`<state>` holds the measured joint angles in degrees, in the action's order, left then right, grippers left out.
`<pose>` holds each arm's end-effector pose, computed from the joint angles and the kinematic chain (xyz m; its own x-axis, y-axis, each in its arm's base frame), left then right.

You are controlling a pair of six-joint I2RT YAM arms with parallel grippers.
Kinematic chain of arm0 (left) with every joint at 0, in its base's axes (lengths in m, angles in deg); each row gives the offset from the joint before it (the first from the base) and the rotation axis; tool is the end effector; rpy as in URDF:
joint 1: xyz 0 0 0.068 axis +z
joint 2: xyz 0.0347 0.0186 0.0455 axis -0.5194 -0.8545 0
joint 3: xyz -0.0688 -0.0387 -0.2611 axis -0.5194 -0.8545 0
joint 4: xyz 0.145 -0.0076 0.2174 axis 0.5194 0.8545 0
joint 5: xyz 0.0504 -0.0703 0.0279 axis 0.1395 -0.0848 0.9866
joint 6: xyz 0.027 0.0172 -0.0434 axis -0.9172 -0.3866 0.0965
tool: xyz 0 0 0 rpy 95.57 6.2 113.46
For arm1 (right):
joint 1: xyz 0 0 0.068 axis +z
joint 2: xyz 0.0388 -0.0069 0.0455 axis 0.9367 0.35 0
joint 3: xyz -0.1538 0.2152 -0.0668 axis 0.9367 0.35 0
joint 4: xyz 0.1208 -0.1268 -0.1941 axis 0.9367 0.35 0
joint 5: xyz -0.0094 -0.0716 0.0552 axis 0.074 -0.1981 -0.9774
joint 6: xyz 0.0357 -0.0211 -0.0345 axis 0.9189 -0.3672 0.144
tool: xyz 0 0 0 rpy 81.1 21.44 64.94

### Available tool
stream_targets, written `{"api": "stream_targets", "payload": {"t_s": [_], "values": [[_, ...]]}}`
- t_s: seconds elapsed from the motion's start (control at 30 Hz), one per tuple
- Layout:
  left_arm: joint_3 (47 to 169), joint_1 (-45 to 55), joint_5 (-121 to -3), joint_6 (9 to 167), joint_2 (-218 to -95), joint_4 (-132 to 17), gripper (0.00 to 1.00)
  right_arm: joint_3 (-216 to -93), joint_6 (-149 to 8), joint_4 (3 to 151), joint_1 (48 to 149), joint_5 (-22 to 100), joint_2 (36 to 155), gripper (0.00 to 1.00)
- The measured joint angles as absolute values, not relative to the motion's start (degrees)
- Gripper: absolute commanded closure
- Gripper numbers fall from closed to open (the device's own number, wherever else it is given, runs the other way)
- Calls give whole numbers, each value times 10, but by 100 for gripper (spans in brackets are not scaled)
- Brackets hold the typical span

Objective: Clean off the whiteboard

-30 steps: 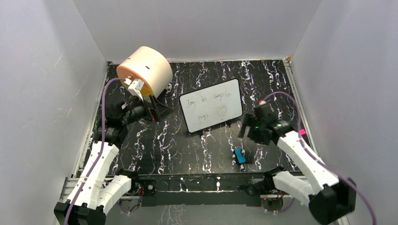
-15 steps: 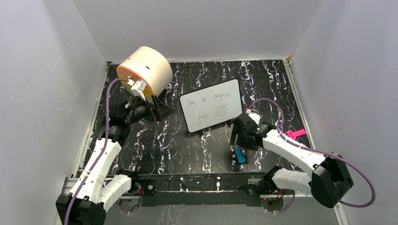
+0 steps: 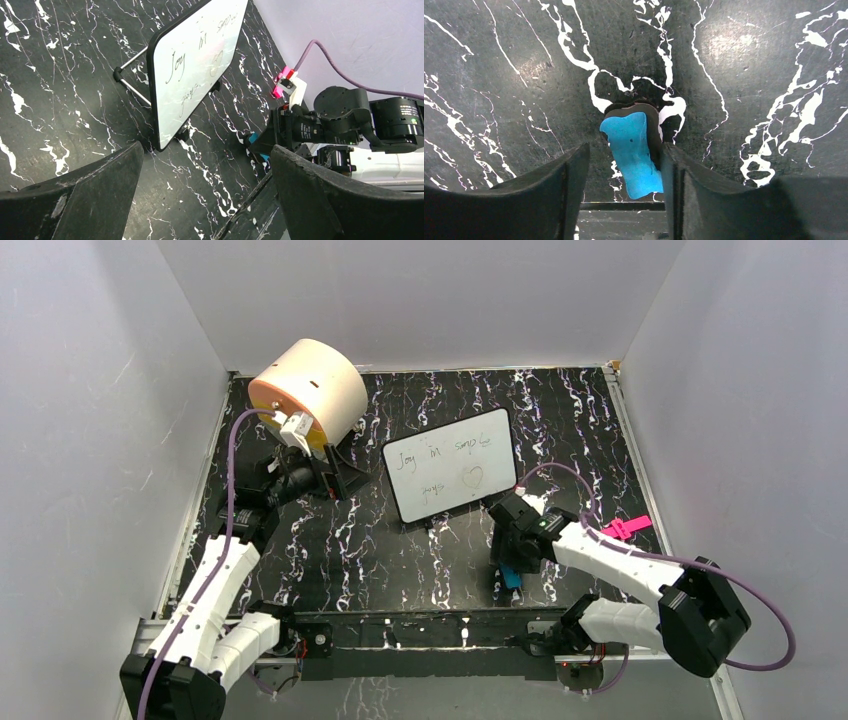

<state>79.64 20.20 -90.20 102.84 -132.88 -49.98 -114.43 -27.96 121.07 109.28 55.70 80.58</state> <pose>0.1979 -0.0603 0.3247 -0.5168 -0.2667 -0.8135 0.5498 0.6250 -0.5542 0.1435 0.1126 0.1776 -0.9409 0.1931 -0.2784 0.1710 0.9800 0.1019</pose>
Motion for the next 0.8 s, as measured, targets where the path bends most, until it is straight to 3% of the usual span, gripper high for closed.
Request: {"api": "stream_targets", "payload": {"t_s": [0.3,0.6,0.8], "values": [[796,202,-898,1028,-1327,-502,1,-1145,-257,1224,1128,586,819,53],[788,202,-889,1031,-1325,-502,2,-1149,-236,1250,1164,626,838,74],[782,202,-885,1035,-1324,-506,4,-1155,-240,1251,1168,636,848,68]]}}
